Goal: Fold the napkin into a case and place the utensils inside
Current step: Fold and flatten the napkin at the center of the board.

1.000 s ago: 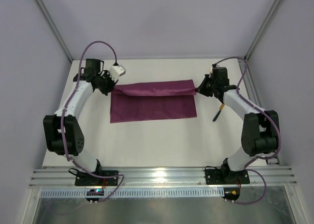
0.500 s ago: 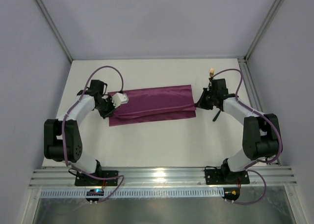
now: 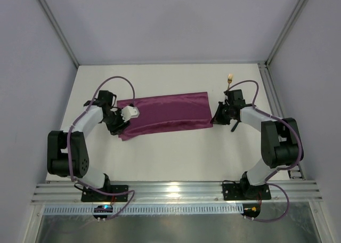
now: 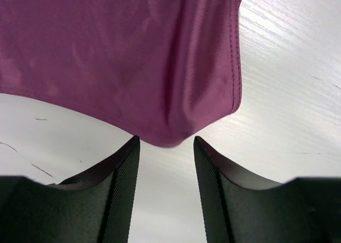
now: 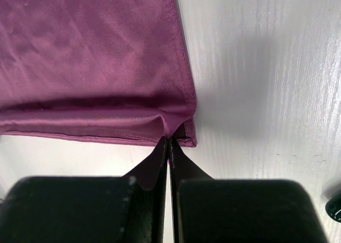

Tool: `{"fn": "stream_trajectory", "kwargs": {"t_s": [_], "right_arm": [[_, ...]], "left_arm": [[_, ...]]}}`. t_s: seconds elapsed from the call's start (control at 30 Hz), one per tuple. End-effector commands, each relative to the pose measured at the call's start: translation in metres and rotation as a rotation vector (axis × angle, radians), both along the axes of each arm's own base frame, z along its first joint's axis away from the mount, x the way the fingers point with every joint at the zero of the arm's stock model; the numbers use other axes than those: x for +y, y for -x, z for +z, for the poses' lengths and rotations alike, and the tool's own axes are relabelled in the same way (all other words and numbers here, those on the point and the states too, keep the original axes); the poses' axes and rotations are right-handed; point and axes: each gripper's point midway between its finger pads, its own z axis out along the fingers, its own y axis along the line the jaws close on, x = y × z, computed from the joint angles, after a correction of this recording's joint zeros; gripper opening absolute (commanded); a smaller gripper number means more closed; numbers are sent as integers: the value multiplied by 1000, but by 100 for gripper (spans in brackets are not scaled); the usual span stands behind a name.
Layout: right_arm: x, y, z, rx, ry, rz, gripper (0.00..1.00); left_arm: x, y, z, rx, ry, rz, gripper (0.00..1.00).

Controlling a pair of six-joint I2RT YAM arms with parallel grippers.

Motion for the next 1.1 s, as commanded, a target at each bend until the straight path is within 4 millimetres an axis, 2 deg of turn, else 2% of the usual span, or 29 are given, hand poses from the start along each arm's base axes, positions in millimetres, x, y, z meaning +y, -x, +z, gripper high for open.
{"fn": "stream_trajectory", "kwargs": {"t_s": [0.0,0.13,0.27,0.33,0.37,0.4,0.47,0.5,0.63,0.77,0.9,1.07], "right_arm": [[4,2,1,-13,-20,30,4],[5,2,3,-20,-29,30,4],[6,3,5,-23,-37,27,4],[7,2,7,-30,-41,27,4],[7,2,7,-31,-43,28,4],[7,2,7,-28,-42,28,4],[7,3,7,-28,-43,29,4],[7,2,6,-27,-43,28,4],[6,3,4,-22,-40,29,4],[6,3,3,-23,-41,27,4],[6,4,4,-23,-36,33,4],[6,2,6,-28,-32,35,4]], "left_arm": [[3,8,11,-25,-7,-13,48],[-1,16,17,-30,9,-7,51],[-12,22,39,-91,38,48,51],[-17,31,30,-105,7,22,48],[-13,34,30,-132,-37,20,43],[-10,46,14,-110,-75,-2,41],[-11,53,4,-119,-125,-54,39],[-4,61,-6,-101,-176,-68,39],[-3,62,-18,-106,-225,-90,45],[-6,47,-15,-153,-218,-68,47],[-5,44,-22,-144,-227,-67,48],[-1,50,-40,-81,-259,-78,44]]}}
